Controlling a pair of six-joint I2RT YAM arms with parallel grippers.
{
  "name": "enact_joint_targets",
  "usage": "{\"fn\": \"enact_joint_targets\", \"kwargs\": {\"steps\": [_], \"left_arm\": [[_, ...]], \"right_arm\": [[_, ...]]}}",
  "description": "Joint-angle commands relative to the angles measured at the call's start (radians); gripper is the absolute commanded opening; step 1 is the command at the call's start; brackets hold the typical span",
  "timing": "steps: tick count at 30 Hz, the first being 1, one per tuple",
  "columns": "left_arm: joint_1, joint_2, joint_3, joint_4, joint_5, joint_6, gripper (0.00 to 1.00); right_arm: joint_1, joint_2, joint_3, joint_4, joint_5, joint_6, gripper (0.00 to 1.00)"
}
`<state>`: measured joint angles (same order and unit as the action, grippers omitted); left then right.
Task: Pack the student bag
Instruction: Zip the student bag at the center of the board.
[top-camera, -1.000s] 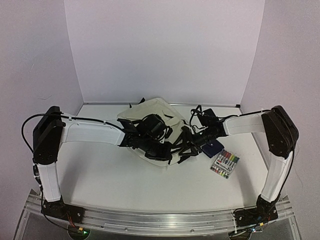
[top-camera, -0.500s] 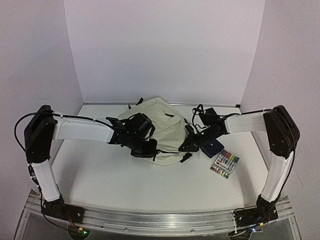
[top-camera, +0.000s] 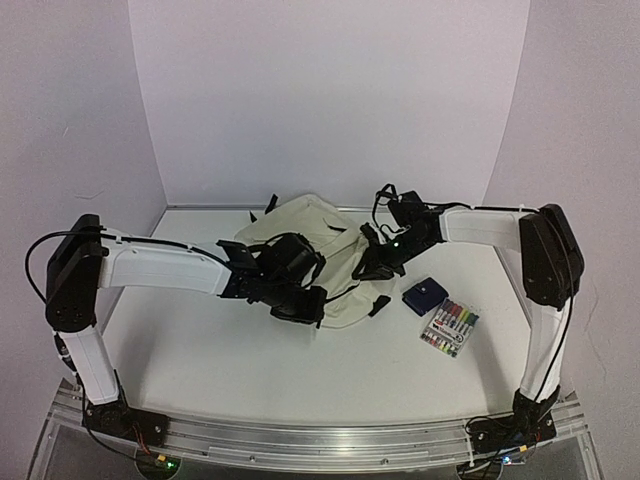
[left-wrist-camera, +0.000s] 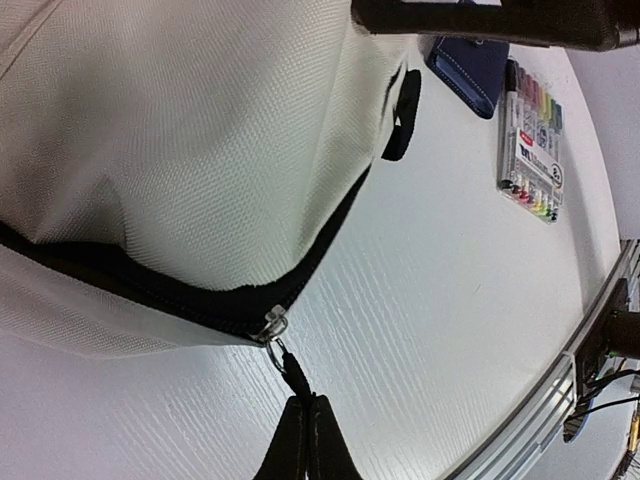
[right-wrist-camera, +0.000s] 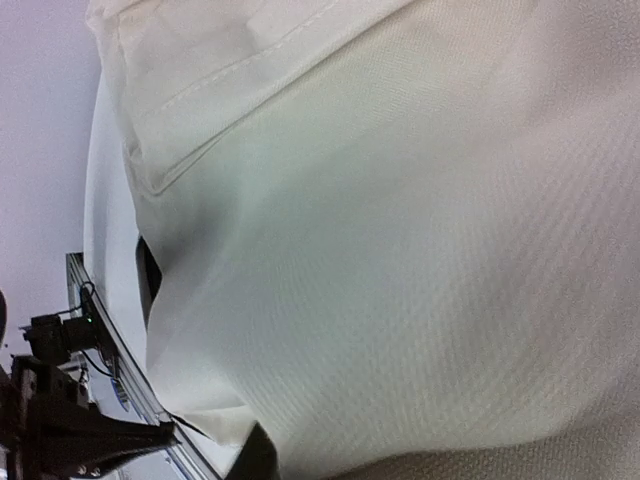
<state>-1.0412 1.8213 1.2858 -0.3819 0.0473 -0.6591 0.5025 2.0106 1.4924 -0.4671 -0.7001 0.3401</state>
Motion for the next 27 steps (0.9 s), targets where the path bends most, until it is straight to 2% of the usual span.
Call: {"fn": "enact_joint_targets", "kwargs": {"steps": [1,3,5,11,16,19,21,27], "left_arm": [[-0.009,0.023,0.079,-0.063,0.009,0.017,0.00],[0.005,0.031,0.092,-0.045,0.018,0.017,0.00],[0.017,0.046,0.103,-0.028,0.038,0.017,0.00],[0.021,0.099,0.158,-0.013,0.079,0.038,0.00],[0.021,0.112,0.176,-0.012,0.097,0.050,0.00],[0.020,0.110,0.169,-0.008,0.111,0.052,0.00],[0.020,0.101,0.156,-0.002,0.117,0.052,0.00],[0.027,0.078,0.138,-0.023,0.097,0.050,0.00]], "right_arm": [[-0.023,-0.066,-0.033,0.021,-0.050,0.082,0.58],[-0.024,-0.115,-0.101,0.025,-0.108,0.125,0.74],[-0.023,-0.150,-0.174,0.043,-0.139,0.168,0.80],[-0.010,-0.240,-0.379,0.282,-0.205,0.361,0.85],[0.028,-0.202,-0.349,0.342,-0.202,0.423,0.85],[0.054,-0.147,-0.301,0.354,-0.204,0.452,0.81],[0.069,-0.107,-0.274,0.366,-0.210,0.469,0.74],[0.077,-0.024,-0.240,0.372,-0.198,0.485,0.40]]}}
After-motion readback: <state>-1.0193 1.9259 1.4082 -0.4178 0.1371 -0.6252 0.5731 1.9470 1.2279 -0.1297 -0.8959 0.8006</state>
